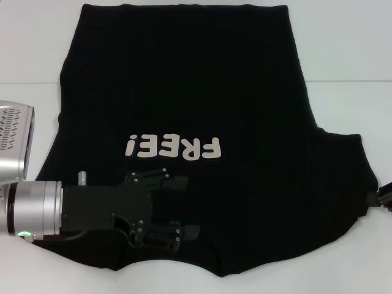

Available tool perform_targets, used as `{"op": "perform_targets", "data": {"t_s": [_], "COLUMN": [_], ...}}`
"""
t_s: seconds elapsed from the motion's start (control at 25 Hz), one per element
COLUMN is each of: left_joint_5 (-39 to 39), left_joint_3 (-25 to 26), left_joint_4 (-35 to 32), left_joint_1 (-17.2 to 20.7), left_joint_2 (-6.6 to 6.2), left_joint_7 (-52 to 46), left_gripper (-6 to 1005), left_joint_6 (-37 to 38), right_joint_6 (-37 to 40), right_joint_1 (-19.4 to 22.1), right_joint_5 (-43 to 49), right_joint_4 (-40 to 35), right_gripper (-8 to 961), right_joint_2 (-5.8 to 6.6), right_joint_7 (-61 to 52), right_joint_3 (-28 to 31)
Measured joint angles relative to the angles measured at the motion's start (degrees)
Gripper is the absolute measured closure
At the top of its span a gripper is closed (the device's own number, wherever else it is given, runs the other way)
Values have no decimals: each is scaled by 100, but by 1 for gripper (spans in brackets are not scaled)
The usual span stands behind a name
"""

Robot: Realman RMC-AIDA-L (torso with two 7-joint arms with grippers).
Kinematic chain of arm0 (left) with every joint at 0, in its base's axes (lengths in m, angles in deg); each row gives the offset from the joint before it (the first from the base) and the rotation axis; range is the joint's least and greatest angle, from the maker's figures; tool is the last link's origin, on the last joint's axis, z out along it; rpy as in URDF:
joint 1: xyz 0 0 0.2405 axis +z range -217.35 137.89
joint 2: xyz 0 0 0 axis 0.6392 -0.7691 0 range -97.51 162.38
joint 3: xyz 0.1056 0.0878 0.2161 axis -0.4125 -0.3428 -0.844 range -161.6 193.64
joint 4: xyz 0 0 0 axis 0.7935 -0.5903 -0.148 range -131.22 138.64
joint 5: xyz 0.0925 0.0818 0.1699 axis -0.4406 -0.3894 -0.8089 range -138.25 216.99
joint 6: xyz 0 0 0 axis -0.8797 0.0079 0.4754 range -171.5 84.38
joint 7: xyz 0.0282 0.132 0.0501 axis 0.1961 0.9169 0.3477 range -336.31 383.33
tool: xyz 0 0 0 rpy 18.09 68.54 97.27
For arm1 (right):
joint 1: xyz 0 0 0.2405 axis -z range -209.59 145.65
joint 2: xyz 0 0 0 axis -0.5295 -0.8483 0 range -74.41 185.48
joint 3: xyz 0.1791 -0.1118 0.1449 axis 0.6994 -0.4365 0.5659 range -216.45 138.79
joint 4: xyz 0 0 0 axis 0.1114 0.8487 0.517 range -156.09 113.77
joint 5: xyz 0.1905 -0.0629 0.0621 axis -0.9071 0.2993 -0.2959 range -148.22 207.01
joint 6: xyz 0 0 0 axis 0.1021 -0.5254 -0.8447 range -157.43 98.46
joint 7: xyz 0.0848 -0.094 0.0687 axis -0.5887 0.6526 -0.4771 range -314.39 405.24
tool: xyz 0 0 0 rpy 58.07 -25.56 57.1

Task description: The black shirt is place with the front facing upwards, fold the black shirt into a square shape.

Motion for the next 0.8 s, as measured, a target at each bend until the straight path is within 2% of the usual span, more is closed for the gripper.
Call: {"op": "perform_targets", "data": {"t_s": [0.2,0.4,0.8], "left_joint_5": [1,4,9], "left_joint_3": [39,85,152], "left_joint_4": [0,0,0], "left_joint_1": [0,5,80], "left_joint_2": [0,0,15], "left_joint_7": [-14,-21,-27], "left_gripper": [52,52,51], "left_joint_6": [16,44,69], "right_joint_6": [-2,31,41], "right_joint_1": [80,100,78], "right_joint_5": [-5,-15,3], "right_joint_4": [-134,-158,-619], "right_gripper": [939,938,935], "right_joint_2": [-77,-81,-54], "right_joint_7": [424,839,1032], "right_joint_3": [449,861,819]}}
